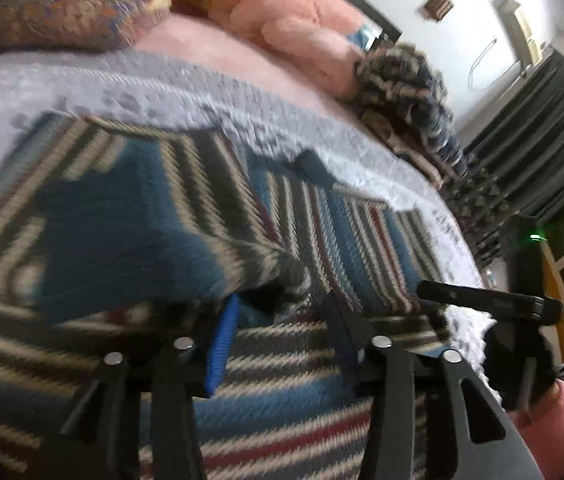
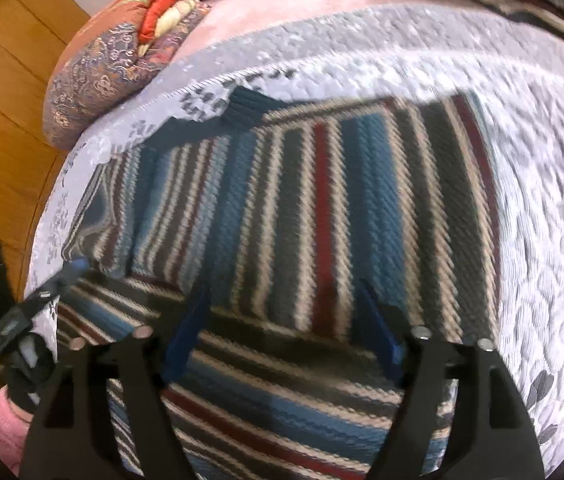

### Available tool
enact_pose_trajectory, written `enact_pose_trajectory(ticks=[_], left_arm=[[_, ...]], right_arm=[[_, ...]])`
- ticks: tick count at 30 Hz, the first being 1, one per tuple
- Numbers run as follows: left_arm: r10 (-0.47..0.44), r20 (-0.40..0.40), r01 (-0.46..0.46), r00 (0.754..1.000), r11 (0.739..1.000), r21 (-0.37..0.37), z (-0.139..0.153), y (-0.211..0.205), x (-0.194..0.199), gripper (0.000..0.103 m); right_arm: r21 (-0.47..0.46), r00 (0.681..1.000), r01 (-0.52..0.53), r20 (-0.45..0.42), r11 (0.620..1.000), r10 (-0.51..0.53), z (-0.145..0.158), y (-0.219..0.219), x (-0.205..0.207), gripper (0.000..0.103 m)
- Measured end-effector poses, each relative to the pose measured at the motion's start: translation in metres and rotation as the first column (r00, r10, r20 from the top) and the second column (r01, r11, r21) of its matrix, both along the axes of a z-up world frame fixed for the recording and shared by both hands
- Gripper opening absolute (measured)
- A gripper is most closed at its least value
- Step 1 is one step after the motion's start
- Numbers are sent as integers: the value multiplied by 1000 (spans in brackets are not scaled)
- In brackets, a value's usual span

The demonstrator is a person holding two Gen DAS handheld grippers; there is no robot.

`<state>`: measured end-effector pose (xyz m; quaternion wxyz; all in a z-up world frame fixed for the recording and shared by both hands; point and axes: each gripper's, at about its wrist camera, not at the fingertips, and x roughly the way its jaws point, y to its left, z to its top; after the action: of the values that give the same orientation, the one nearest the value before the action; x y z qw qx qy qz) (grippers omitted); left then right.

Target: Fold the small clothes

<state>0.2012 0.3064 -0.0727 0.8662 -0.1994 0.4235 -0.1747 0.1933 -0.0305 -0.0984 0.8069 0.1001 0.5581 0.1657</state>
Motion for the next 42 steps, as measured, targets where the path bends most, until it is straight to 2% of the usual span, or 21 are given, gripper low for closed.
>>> enact_pose_trajectory(ticks=[2,4,8,12,14,16,18,20,25,28,30,32,33,35,37,42], left_arm=[[73,38,-73,997,997,17,13,25,-5,64],[174,56,-177,983,982,62,19,55,-2,64],[283,-25,-282,959,959,38,4,95,8,64],[352,-69,-350,933,936,47,-14,120,8,64],[373,-78,-369,925,928,57,-17,131,7,64],[408,-77,-398,910,909,123,-16,138,6,64],[417,-73,-404,906,904,139,-17,145,5,64],[414,-82,-402,906,906,136,-18,150,8,64],[404,-117,-377,907,905,197,-33,148,16,64],[401,-134,-367,906,903,223,-43,144,21,64],[394,-122,-356,911,901,247,-46,141,20,64],[386,-112,-347,916,899,266,-45,139,20,64],[385,-111,-346,916,899,269,-46,138,20,64],[387,-109,-348,916,899,267,-46,139,20,65],[386,-108,-347,916,898,271,-46,138,21,65],[384,-99,-342,918,893,293,-47,136,20,65]], right_arm=[[-8,999,-30,12,1000,30,10,20,4,87],[20,997,-71,8,997,71,18,39,7,87],[29,984,-180,-14,983,180,28,100,16,87],[22,956,-294,27,956,293,40,159,19,87],[39,935,-354,27,934,353,43,185,17,87],[36,911,-412,22,910,412,42,217,14,87],[9,896,-443,14,896,443,37,244,11,87],[-36,893,-449,-5,893,449,29,263,14,86],[-143,898,-440,-56,887,437,4,284,18,84],[-198,904,-428,-99,882,416,-14,284,21,72],[-198,907,-420,-98,886,409,-19,282,23,68],[-187,915,-404,-98,895,392,-17,277,25,53],[-175,918,-395,-100,902,383,-17,274,27,49],[-130,924,-380,-105,916,369,-12,265,30,28],[-72,930,-360,-113,930,351,-8,253,32,22],[19,948,-306,-85,952,306,7,225,34,17]])
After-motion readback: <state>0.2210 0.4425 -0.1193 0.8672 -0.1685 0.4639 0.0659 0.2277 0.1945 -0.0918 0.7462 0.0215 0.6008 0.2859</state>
